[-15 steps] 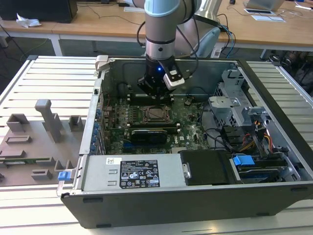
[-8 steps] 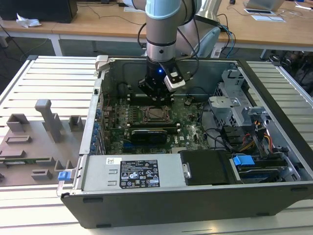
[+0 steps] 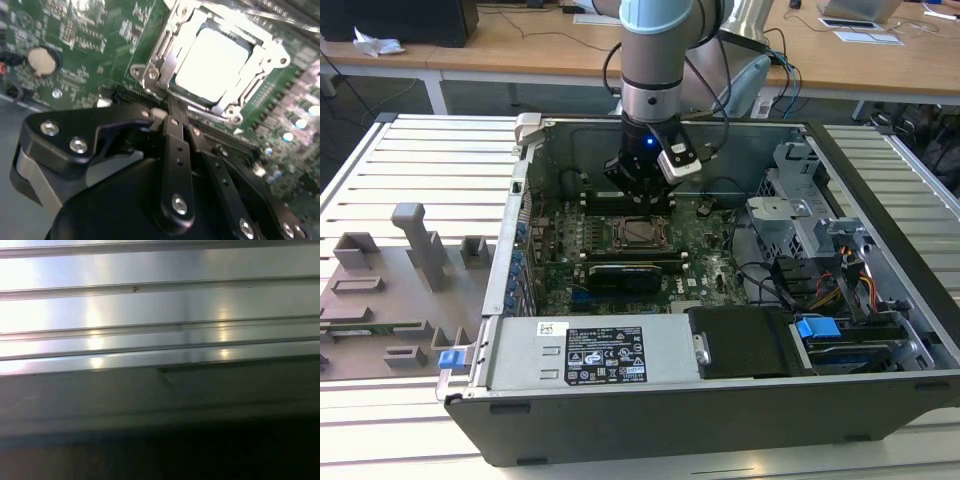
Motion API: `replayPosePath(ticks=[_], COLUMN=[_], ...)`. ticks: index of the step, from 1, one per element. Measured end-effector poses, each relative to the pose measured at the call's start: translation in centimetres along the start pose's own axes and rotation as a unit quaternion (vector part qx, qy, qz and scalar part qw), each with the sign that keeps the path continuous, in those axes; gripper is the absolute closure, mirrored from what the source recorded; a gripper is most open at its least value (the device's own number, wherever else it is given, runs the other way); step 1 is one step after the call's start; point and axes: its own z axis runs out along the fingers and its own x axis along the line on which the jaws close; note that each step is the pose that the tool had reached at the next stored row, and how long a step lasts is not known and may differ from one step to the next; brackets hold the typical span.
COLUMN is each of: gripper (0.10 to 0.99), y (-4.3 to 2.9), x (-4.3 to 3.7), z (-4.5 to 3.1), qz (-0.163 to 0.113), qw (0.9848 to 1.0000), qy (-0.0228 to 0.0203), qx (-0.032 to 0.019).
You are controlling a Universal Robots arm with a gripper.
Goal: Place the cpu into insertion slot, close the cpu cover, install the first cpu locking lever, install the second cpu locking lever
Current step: 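Install the first cpu locking lever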
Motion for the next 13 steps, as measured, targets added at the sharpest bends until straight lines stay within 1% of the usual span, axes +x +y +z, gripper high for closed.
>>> replayPosePath(ticks=[1, 2, 3, 6, 8, 13], gripper=[0.980, 0.980, 0.980, 0.980, 0.980, 0.980], y=[-0.07, -0.52, -1.13, -1.91, -2.32, -3.05], x=[0.00, -0.01, -0.03, -0.07, -0.11, -0.15], z=[-0.03, -0.04, -0.04, -0.04, -0.04, -0.04], qz=[0.000, 0.000, 0.000, 0.000, 0.000, 0.000], qw=[1.0000, 1.0000, 1.0000, 1.0000, 1.0000, 1.0000], qy=[-0.0001, 0.0001, 0.0000, 0.0000, 0.0000, 0.0000], qx=[-0.0001, 0.0001, 0.0001, 0.0001, 0.0001, 0.0001])
